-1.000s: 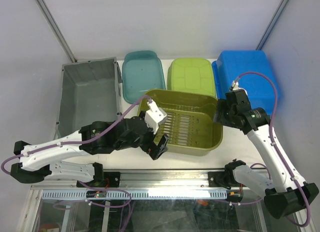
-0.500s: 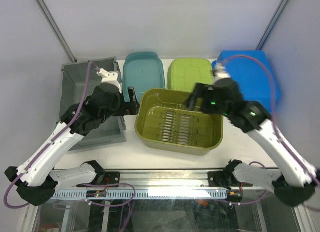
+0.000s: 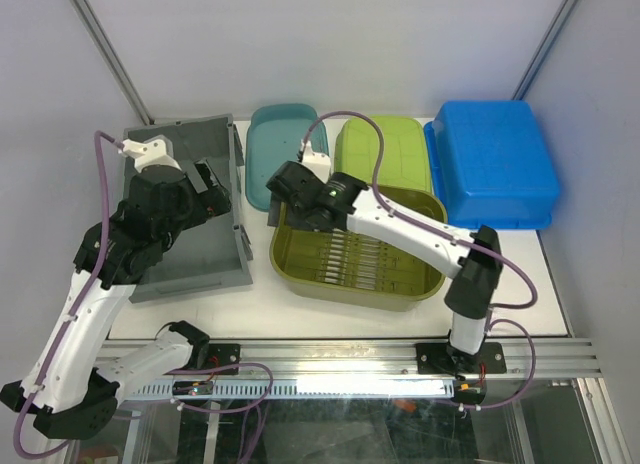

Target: Turn the large container upside down

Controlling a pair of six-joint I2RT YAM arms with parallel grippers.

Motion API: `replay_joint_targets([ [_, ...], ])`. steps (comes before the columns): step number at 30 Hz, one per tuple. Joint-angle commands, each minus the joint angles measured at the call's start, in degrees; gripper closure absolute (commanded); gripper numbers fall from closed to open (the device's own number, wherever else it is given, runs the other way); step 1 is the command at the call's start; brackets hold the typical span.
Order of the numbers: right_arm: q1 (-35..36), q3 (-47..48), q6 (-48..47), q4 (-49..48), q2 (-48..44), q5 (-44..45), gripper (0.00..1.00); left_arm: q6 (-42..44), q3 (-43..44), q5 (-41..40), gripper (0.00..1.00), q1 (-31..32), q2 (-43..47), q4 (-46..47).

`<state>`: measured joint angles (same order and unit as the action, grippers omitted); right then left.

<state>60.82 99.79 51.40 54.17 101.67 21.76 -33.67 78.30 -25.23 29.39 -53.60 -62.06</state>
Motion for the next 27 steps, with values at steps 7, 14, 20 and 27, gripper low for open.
replay_joint_targets([
  [7, 0.4, 21.1, 9.0, 8.3, 15.7, 4.5, 0.29, -1.1, 2.7, -2.3, 0.01, -1.2, 1.9, 1.4],
  [14, 0.0, 19.8, 9.4, 7.7, 15.4, 1.6, 0.71, -0.4, 1.9, -2.4, 0.01, -1.2, 2.1, 1.4],
  [20, 0.0, 13.9, 8.7, 3.1, 6.2, -3.8, 1.0, 0.4, 3.5, -2.6, 0.01, -1.2, 1.4, 1.9],
  [27, 0.0, 6.5, 9.1, -13.4, -9.6, -15.4, 1.0, 2.9, 9.4, -3.2, 0.01, -1.2, -0.9, 2.7],
])
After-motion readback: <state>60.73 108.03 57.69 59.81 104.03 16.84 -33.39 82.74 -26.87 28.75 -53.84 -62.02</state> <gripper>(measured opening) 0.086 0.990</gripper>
